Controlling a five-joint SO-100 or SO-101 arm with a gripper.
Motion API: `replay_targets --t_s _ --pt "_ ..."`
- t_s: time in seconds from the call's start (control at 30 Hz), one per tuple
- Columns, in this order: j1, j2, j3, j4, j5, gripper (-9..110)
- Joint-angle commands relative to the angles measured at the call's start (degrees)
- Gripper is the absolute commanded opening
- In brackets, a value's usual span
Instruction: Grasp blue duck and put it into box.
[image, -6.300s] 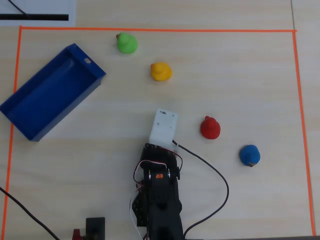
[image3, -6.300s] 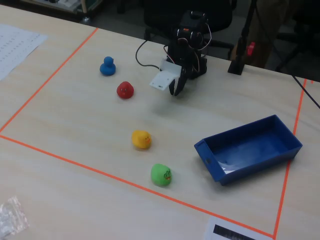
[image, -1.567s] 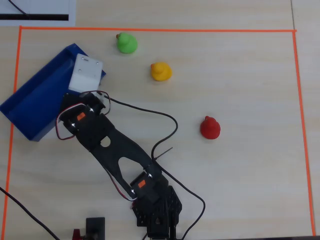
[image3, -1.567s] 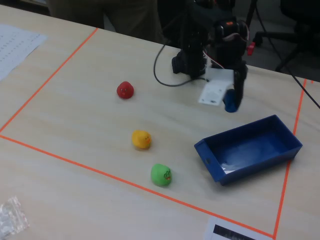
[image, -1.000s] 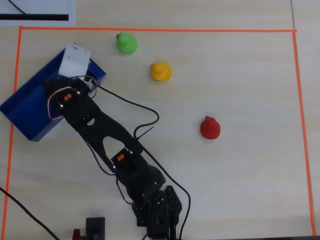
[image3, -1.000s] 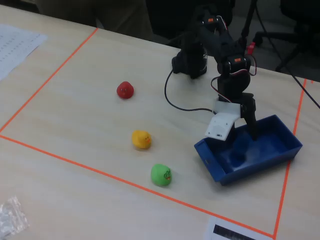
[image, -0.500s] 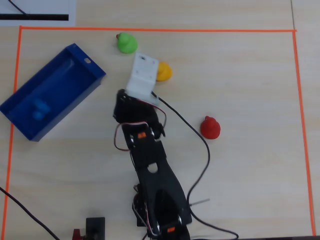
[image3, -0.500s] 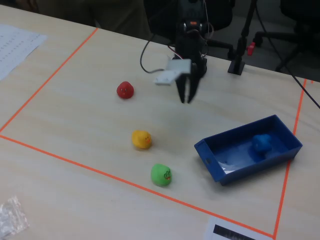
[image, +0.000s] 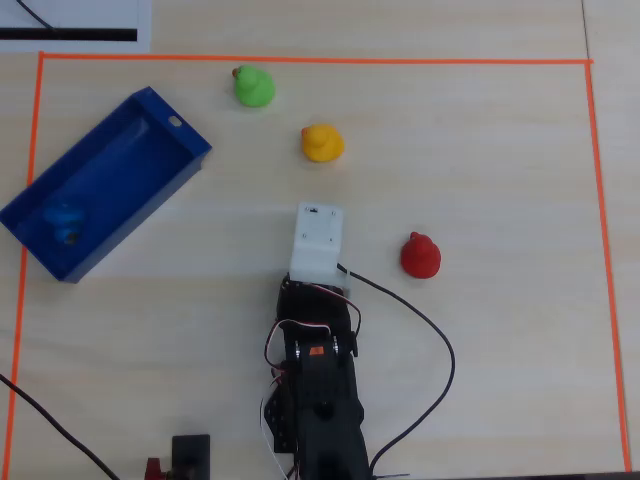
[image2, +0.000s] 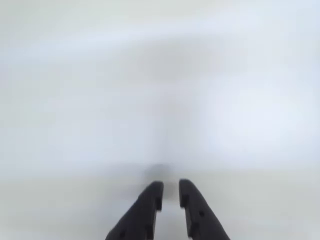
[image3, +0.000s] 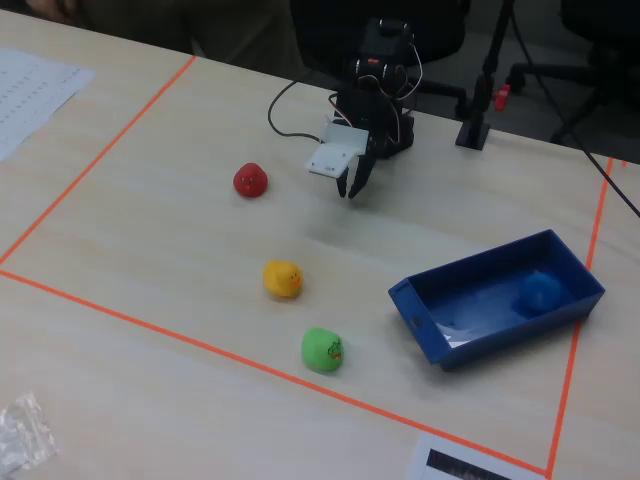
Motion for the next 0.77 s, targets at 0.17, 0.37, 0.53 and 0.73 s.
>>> replay_targets --t_s 0.17,0.37,0.53,0.73 --pt "1.67 0.26 -0.26 8.88 1.32 0" --pt "1.67 0.26 -0.18 8.88 1.32 0" --pt "1.67 0.26 -0.18 8.88 1.32 0" --pt "1.67 0.26 -0.18 8.88 1.32 0"
